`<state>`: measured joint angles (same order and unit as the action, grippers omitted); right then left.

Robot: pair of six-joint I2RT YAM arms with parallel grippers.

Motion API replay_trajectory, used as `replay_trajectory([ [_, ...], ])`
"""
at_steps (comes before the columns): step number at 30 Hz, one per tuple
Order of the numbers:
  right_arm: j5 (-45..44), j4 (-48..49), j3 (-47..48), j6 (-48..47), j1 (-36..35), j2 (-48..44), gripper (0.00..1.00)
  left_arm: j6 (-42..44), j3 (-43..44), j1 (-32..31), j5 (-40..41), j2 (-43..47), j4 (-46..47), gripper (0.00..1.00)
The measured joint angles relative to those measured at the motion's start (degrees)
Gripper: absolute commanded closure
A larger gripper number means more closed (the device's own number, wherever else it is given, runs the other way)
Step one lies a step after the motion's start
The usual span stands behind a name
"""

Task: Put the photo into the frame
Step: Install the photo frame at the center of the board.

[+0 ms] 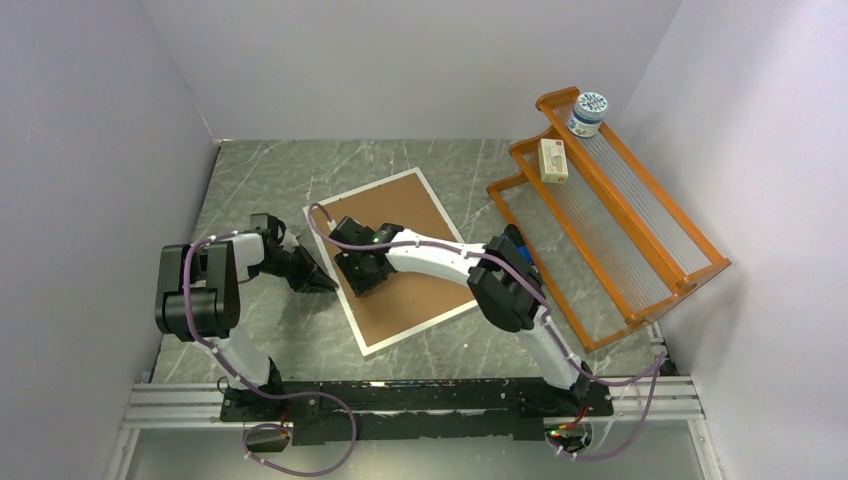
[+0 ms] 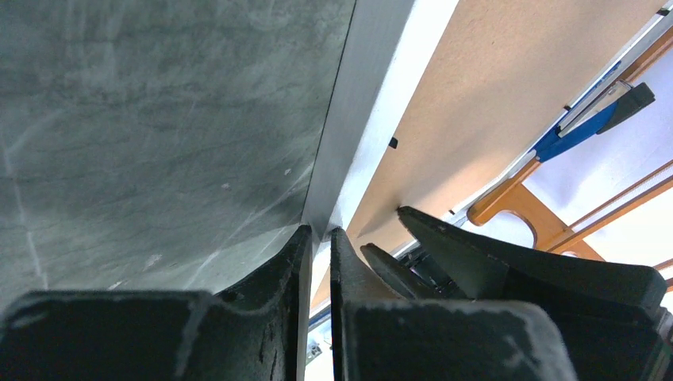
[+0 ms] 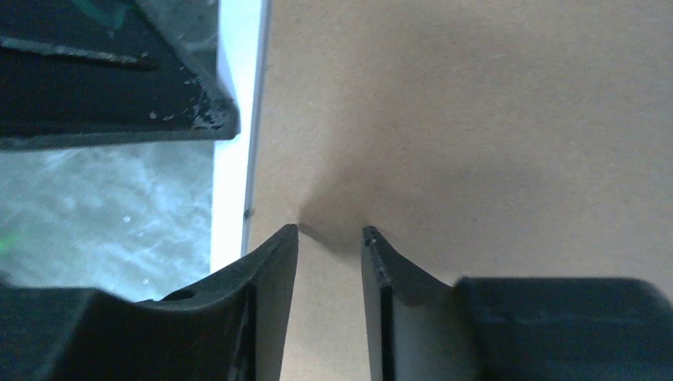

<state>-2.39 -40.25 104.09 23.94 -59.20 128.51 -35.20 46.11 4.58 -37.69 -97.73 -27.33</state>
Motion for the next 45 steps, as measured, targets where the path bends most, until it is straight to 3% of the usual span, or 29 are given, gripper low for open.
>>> replay_trajectory([
  [6, 15.6, 12.5, -10.9, 1.7, 4.6, -5.2, 0.89, 0.0, 0.3, 0.0, -0.2, -0.4, -0.4, 0.92],
  [12, 32.9, 23.3, -14.4, 5.0, 10.2, -5.9, 0.9, 0.0, 0.6, 0.0, -0.2, -0.6, -0.8, 0.92],
  [19, 44.4, 29.6, -15.3, 7.8, 10.1, -5.1, 0.88, 0.0, 0.8, 0.0, -0.2, -0.7, -1.0, 0.92],
  [26, 48.0, 30.4, -14.5, 8.2, 9.3, -2.2, 0.87, 0.0, 0.9, 0.0, -0.1, -0.8, -1.2, 0.92],
  [45, 46.4, 31.0, -14.5, 11.0, 10.6, 1.7, 0.86, 0.0, 1.2, 0.0, -0.1, -1.0, -1.6, 0.93],
])
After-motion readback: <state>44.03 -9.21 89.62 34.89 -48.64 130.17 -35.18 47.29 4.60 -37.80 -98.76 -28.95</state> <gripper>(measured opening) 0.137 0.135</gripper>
